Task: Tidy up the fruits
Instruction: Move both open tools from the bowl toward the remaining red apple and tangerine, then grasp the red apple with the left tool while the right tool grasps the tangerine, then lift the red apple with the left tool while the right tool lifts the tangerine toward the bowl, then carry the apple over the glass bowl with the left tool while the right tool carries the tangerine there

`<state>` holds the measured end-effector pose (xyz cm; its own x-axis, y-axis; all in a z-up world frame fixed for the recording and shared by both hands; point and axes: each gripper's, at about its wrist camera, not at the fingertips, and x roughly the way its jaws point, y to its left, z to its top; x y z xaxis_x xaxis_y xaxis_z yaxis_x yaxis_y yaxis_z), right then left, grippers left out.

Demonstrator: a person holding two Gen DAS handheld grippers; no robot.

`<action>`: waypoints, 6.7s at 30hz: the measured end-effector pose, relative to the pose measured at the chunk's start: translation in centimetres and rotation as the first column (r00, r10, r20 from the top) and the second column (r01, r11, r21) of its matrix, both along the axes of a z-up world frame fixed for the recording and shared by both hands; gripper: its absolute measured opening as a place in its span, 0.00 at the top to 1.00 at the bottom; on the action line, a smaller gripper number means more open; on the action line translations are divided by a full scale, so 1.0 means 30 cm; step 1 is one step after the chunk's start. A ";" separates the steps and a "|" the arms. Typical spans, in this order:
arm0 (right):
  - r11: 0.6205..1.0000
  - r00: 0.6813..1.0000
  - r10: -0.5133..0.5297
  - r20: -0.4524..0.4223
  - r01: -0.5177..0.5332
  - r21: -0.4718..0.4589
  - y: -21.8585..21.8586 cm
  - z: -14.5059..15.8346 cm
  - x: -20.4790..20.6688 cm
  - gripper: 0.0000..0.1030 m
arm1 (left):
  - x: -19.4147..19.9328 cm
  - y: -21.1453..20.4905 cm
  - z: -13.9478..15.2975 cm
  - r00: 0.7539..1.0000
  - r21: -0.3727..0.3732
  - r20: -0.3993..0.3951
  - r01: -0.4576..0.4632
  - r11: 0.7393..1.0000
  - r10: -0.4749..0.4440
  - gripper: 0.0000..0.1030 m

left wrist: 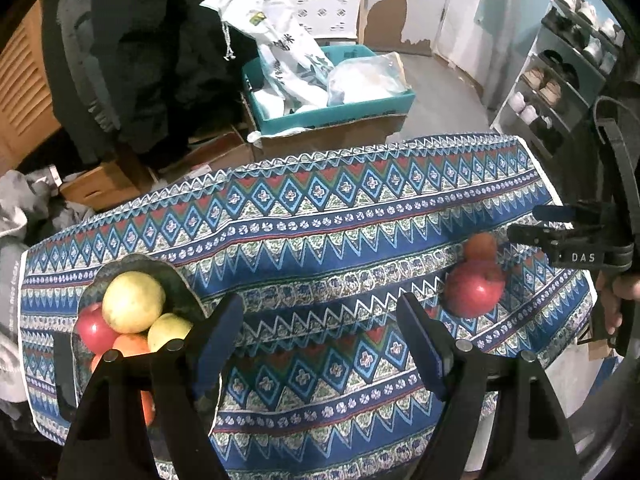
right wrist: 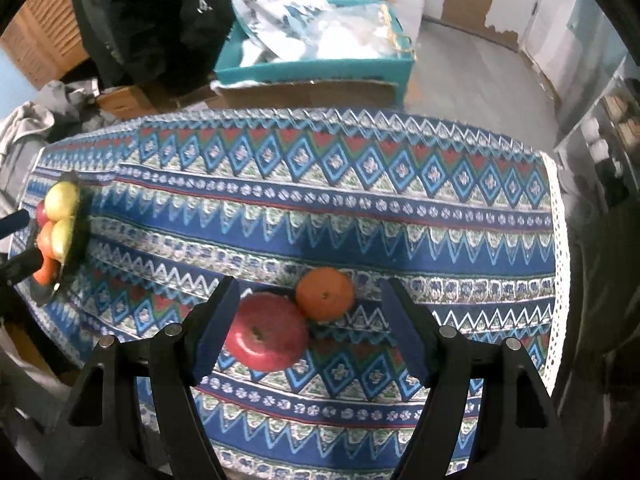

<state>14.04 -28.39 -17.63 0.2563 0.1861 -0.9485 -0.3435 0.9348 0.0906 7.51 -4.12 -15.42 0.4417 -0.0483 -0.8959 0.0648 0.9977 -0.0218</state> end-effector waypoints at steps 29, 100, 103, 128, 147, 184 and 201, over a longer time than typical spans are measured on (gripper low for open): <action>0.994 0.974 -0.094 -0.207 0.103 0.034 -0.025 -0.336 0.088 0.34 | 0.194 -0.113 -0.221 0.997 0.012 -0.063 0.052 0.999 -0.051 0.22; 0.995 0.994 -0.101 -0.031 0.101 -0.005 -0.234 -0.088 -0.028 0.53 | 0.114 -0.537 -0.350 0.944 -0.079 -0.120 0.299 0.951 -0.307 0.24; 0.996 0.996 -0.092 -0.012 0.092 0.007 -0.221 -0.064 -0.034 0.53 | 0.103 -0.512 -0.314 0.949 -0.081 -0.102 0.292 0.953 -0.300 0.24; 0.995 0.990 0.049 0.133 -0.060 0.078 0.046 0.186 -0.087 0.53 | -0.006 -0.235 -0.047 0.985 -0.091 0.033 0.175 0.980 -0.172 0.24; 0.969 0.959 0.201 0.200 -0.225 0.105 0.344 0.301 -0.150 0.53 | -0.121 0.030 0.078 0.990 -0.085 0.119 0.082 0.993 -0.072 0.24; 0.889 0.896 0.444 0.010 -0.441 0.124 1.002 0.061 -0.180 0.53 | -0.247 0.535 -0.189 0.974 -0.096 -0.071 -0.219 0.971 0.213 0.24; 0.875 0.879 0.476 -0.036 -0.469 0.121 1.093 0.001 -0.196 0.53 | -0.253 0.562 -0.291 0.958 -0.107 -0.177 -0.247 0.963 0.226 0.24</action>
